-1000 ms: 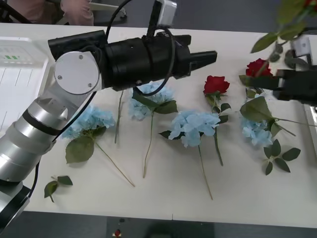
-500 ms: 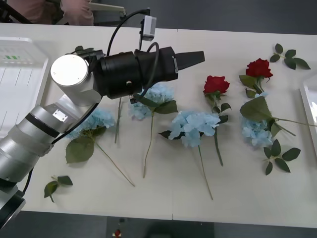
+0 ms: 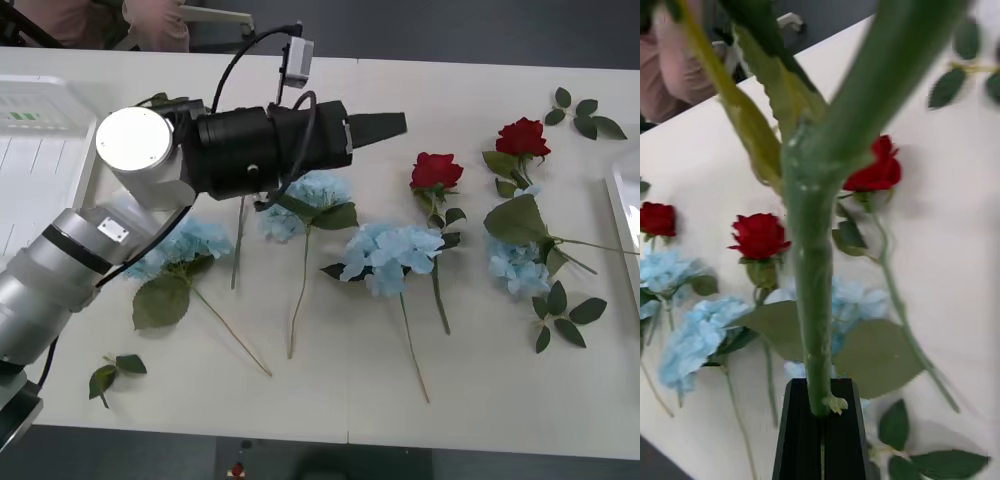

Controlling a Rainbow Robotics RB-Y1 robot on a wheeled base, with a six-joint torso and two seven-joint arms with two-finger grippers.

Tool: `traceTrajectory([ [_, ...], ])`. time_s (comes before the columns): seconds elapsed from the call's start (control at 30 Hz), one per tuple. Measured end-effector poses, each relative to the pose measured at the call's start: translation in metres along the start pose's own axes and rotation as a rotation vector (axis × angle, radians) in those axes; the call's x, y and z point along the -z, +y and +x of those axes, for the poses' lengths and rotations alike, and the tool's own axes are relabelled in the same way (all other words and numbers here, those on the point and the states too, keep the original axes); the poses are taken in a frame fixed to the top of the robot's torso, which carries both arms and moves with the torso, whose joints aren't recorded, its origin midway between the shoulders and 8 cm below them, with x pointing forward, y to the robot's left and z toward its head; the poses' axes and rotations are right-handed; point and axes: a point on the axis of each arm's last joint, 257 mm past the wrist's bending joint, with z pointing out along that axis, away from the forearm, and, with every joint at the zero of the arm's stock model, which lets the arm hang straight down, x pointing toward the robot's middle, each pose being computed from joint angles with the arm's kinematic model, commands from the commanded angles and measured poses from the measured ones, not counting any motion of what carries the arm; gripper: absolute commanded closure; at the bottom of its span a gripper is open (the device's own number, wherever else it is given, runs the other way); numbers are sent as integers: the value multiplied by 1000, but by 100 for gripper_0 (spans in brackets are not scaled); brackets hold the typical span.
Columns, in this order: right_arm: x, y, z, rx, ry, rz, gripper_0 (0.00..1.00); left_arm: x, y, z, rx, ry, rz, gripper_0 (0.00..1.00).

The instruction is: Put the red flowers into the right box and the blue flowers into the left box

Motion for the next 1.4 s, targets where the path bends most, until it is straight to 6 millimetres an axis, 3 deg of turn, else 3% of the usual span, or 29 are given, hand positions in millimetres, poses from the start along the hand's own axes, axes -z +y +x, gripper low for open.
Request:
traceTrajectory([
  [0.17, 19, -62, 7, -42, 20, 218, 100, 47, 12, 18, -56, 200, -66, 0],
  [0.33, 39, -114, 34, -65, 138, 412, 100, 103, 1, 25, 9, 290, -154, 0],
  [0.5, 38, -136, 59, -36, 249, 518, 100, 153, -1, 49, 70, 297, -237, 0],
  [0.67, 32, -150, 67, -50, 255, 541, 100, 198, 27, 83, 296, 312, -387, 0],
  [0.9, 42, -196, 78, -106, 211, 648, 100, 230, 65, 101, 436, 284, -564, 0],
  [0.97, 43, -203, 83, -126, 204, 656, 89, 237, 76, 100, 473, 263, -625, 0],
  [1.0, 44, -208, 84, -133, 198, 662, 47, 243, 83, 100, 499, 248, -664, 0],
  [1.07, 43, -215, 86, -133, 188, 681, 4, 255, 97, 98, 537, 219, -740, 0],
  [1.23, 32, -222, 99, -99, 232, 705, 0, 286, 119, 102, 523, 229, -885, 0],
  [1.4, 13, -198, 100, -138, 225, 597, 0, 303, 141, 116, 462, 266, -997, 0],
])
